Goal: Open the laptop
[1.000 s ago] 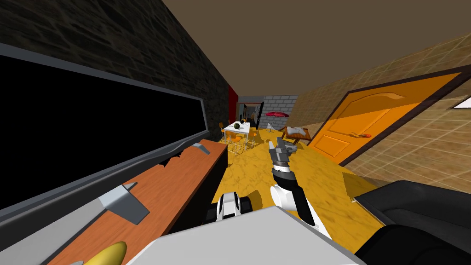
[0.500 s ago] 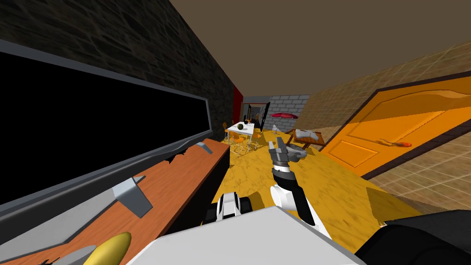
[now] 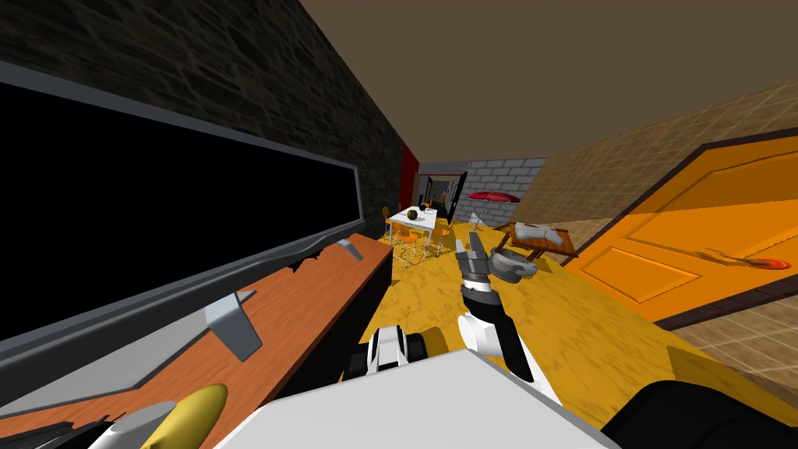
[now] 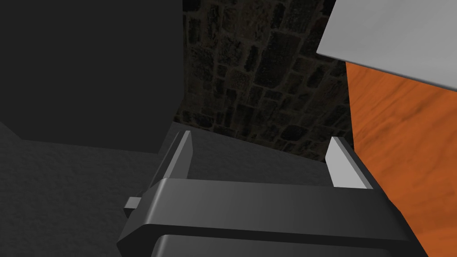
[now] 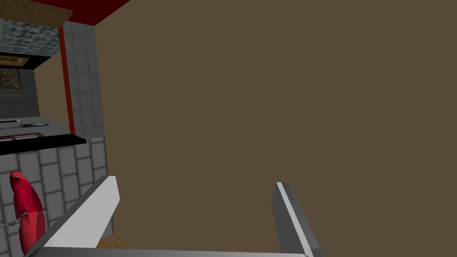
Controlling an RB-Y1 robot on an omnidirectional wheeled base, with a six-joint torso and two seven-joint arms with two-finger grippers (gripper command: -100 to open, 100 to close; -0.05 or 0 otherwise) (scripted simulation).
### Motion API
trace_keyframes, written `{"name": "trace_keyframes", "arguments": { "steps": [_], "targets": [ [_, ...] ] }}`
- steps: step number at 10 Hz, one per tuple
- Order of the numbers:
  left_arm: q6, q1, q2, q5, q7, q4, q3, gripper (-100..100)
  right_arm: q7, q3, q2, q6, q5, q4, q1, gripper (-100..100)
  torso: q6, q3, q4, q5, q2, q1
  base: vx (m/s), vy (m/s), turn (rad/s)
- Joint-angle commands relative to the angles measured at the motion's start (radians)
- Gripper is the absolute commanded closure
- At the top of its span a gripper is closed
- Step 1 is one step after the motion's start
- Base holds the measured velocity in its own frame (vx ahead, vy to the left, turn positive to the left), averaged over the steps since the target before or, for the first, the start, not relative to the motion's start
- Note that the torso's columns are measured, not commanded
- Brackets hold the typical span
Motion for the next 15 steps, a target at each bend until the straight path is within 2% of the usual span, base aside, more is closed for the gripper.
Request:
{"name": "trace_keyframes", "arguments": {
  "steps": [1, 5, 6, 8, 9, 12, 13, 15],
  "targets": [
    [-0.017, -0.012, -0.007, -0.024, 0.009, 0.021, -0.02, -100, 0.0, 0.0, 0.0, 0.0, 0.0, 0.0, 0.0, 0, 0.0, 0.0, 0.0, 0.0, -0.001, 0.003, 0.0, 0.0, 0.0],
    [-0.017, -0.012, -0.007, -0.024, 0.009, 0.021, -0.02, -100, 0.0, 0.0, 0.0, 0.0, 0.0, 0.0, 0.0, 0, -0.001, -0.002, 0.001, 0.001, -0.006, 0.008, 0.001, -0.001, 0.002],
    [0.029, -0.002, 0.022, -0.01, -0.004, 0.01, -0.002, -100, 0.0, 0.0, 0.0, 0.0, 0.0, 0.0, 0.0, 0, -0.002, -0.002, 0.002, 0.001, -0.006, 0.006, 0.004, -0.035, 0.046],
    [0.07, -0.008, 0.057, 0.001, -0.014, 0.012, 0.01, -100, 0.0, 0.0, 0.0, 0.0, 0.0, 0.0, 0.0, 0, -0.009, -0.004, 0.004, -0.011, 0.001, 0.01, 0.0, -0.066, 0.035],
    [0.07, -0.008, 0.057, 0.001, -0.014, 0.008, 0.01, -100, 0.0, 0.0, 0.0, 0.0, 0.0, 0.0, 0.0, 0, -0.01, -0.004, 0.005, -0.014, 0.003, 0.007, -0.003, -0.03, 0.019],
    [0.112, -0.014, 0.092, 0.012, -0.025, 0.013, 0.023, -100, 0.0, 0.0, 0.0, 0.0, 0.0, 0.0, 0.0, 0, -0.012, -0.004, 0.005, -0.017, 0.003, 0.009, 0.001, -0.036, 0.003],
    [0.112, -0.014, 0.092, 0.012, -0.025, -0.005, 0.023, -100, 0.0, 0.0, 0.0, 0.0, 0.0, 0.0, 0.0, 0, -0.013, -0.004, 0.006, -0.02, 0.004, 0.007, -0.004, -0.032, 0.045],
    [0.126, -0.016, 0.104, 0.016, -0.028, 0.014, 0.027, -100, 0.0, 0.0, 0.0, 0.0, 0.0, 0.0, 0.0, 0, -0.01, -0.005, 0.006, -0.02, 0.003, 0.008, -0.001, -0.007, -0.011]
  ]
}}
